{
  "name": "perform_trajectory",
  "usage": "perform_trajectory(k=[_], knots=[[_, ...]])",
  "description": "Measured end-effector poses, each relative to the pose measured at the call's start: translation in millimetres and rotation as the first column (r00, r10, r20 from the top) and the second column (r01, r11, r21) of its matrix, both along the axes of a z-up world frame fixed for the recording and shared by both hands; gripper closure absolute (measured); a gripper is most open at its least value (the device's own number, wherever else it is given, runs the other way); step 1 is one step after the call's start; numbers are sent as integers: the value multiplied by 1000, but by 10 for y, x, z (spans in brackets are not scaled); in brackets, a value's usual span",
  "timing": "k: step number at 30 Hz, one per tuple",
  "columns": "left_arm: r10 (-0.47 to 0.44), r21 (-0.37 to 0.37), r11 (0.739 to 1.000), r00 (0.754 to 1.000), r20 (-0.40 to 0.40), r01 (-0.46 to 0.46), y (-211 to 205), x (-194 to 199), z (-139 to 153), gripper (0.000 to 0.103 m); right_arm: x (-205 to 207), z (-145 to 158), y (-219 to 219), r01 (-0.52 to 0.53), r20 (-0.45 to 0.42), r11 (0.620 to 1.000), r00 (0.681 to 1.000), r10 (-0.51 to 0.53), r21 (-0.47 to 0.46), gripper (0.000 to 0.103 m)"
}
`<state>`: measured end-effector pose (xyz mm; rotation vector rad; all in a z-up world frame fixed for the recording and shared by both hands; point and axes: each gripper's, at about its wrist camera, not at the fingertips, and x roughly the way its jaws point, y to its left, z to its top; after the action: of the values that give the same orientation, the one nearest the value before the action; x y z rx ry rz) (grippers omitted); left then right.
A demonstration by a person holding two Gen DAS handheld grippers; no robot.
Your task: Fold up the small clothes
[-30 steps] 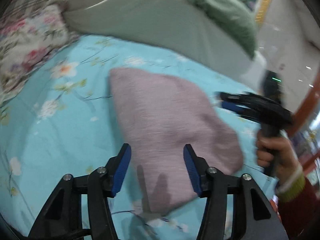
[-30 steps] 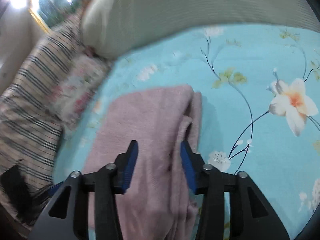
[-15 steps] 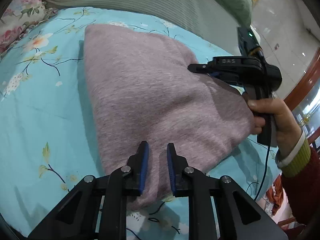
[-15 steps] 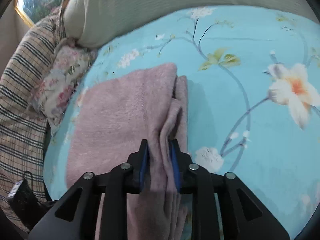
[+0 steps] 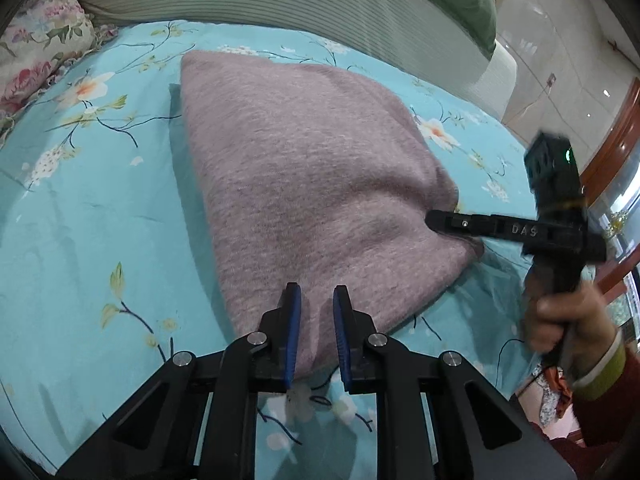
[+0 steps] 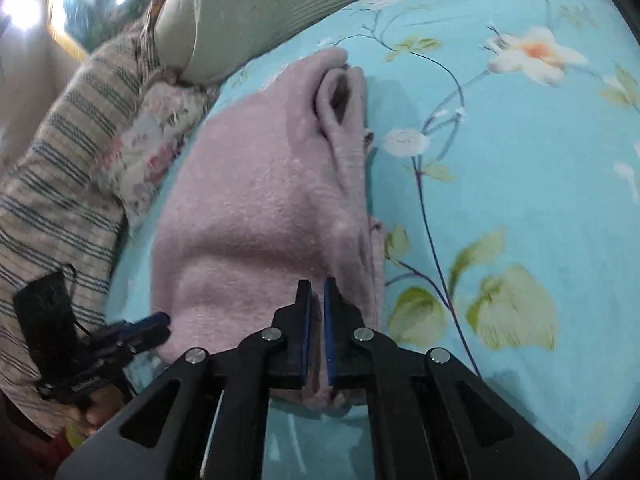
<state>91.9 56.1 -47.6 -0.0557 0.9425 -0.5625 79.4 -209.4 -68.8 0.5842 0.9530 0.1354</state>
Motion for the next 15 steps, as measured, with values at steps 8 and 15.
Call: perform_trajectory(k=[8,15], knots=[[22,3,1000,1000,13,-22,34,-129,-15,86,38,196,180,-9,-15,997,1000,8,-74,95],[39,-11,999,996,80,-39,4,42,446,74,684,706,168,4,95,995,996,6,-103,93]])
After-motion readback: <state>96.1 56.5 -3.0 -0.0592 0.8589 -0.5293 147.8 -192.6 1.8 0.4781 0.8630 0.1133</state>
